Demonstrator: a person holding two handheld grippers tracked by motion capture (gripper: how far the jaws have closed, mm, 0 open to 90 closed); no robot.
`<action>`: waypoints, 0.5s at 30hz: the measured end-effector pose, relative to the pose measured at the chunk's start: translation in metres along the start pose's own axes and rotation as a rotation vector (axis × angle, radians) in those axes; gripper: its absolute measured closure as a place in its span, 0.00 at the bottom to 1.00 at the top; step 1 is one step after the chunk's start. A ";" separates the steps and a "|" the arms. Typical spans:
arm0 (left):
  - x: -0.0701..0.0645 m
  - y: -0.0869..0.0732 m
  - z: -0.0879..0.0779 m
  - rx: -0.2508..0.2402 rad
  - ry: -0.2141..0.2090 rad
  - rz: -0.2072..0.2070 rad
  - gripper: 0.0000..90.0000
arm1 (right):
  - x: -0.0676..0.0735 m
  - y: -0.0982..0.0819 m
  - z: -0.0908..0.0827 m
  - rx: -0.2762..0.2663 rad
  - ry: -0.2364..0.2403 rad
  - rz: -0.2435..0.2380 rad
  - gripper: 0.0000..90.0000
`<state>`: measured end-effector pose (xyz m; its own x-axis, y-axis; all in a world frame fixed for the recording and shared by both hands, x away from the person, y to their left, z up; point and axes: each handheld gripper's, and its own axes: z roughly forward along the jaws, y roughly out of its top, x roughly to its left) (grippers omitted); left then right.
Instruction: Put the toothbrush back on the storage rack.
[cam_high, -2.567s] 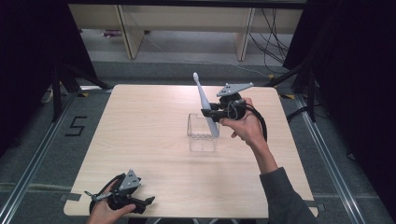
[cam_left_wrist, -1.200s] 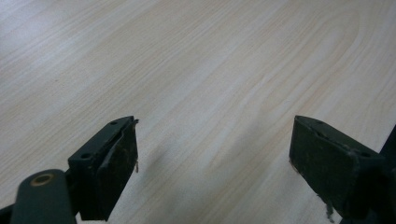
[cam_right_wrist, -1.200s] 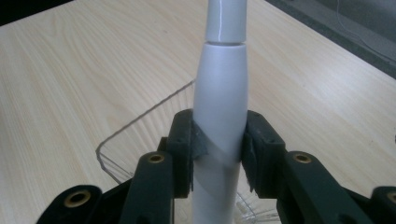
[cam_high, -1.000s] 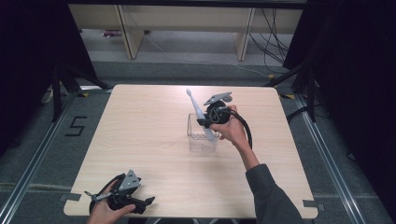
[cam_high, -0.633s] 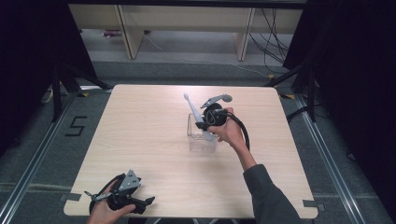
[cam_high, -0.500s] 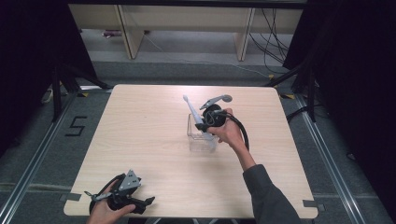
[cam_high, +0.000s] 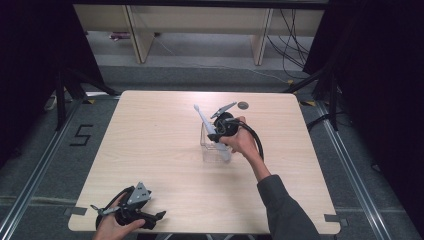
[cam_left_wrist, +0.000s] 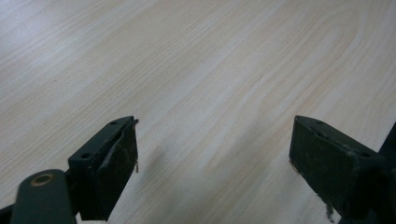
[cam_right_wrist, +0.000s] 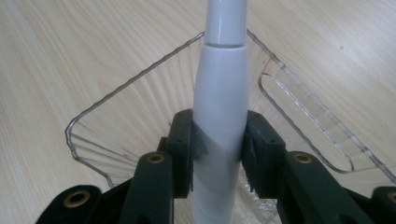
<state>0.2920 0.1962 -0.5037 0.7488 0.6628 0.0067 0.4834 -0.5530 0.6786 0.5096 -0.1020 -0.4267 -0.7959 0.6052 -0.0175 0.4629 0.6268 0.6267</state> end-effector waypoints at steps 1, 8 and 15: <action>0.000 0.000 0.000 -0.001 0.000 -0.001 0.16 | 0.001 0.000 0.000 0.007 0.004 0.026 0.74; 0.000 0.000 0.000 -0.005 -0.003 -0.005 0.16 | -0.002 0.001 0.004 0.007 0.005 0.030 0.74; 0.000 0.000 0.000 -0.003 -0.003 -0.004 0.16 | -0.001 0.001 0.006 0.012 0.001 0.034 0.74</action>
<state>0.2917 0.1959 -0.5038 0.7481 0.6636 0.0019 0.4851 -0.5488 0.6808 0.5131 -0.0989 -0.4301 -0.7800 0.6257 0.0039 0.4942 0.6122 0.6172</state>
